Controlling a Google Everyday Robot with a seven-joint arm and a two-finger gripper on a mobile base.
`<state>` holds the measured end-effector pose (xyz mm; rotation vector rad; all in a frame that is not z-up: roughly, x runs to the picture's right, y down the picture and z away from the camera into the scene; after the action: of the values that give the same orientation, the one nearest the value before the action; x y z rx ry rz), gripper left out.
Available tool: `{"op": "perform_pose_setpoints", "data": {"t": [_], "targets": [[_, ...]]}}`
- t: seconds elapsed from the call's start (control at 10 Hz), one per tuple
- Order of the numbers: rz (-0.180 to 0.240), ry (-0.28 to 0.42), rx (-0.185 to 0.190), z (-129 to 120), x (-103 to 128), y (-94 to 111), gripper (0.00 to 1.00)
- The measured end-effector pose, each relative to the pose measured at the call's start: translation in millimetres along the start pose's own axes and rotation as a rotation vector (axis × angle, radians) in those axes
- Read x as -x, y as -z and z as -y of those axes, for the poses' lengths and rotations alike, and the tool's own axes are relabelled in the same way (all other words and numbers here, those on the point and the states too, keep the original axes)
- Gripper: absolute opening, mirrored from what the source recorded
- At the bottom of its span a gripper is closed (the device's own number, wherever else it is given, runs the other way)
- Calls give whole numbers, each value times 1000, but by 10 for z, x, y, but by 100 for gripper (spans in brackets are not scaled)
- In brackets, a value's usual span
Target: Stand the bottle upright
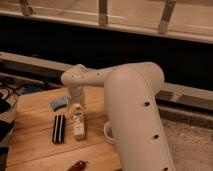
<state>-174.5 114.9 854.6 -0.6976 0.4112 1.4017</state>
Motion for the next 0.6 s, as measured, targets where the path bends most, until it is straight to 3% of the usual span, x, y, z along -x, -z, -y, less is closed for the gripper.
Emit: {"op": "perform_pose_setpoints", "data": {"t": [0.6], "targets": [[-11,-25,14,51,74,-112,65]]}}
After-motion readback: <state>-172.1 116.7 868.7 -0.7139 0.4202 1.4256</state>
